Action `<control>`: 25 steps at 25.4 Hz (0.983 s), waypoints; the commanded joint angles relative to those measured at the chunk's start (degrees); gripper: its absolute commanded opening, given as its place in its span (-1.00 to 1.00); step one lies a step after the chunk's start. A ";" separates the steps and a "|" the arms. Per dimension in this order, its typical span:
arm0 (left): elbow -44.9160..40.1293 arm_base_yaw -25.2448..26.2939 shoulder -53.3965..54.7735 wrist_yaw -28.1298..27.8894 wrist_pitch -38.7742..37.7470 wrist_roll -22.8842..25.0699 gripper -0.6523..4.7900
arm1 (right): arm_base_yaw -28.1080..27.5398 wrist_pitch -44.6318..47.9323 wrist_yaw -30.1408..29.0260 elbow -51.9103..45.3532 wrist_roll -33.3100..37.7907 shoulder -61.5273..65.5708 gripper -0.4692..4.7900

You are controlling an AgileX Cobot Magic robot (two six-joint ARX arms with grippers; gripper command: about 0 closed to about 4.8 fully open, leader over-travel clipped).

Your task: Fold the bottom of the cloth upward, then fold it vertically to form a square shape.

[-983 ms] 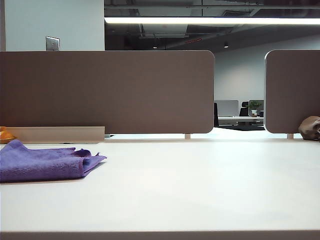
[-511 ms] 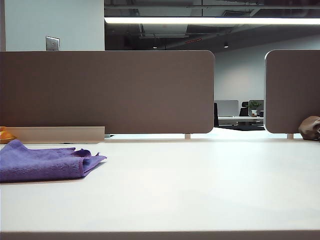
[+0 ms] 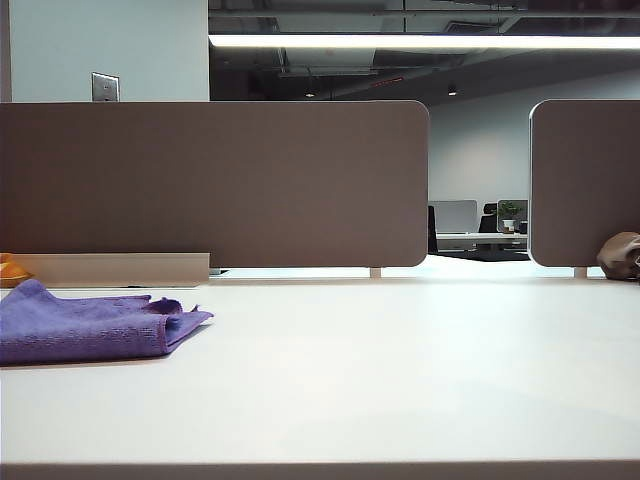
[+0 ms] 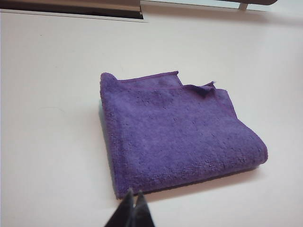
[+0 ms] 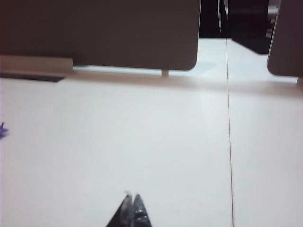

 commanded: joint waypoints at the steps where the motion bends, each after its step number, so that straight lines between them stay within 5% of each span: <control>1: 0.17 0.02 0.02 0.02 0.79 0.20 -0.78 | -0.07 -1.40 0.09 -0.57 1.27 0.07 -0.82; 25: 0.17 0.04 0.02 0.02 0.76 0.22 -0.78 | -0.07 -8.85 3.50 -0.63 2.14 0.07 -0.82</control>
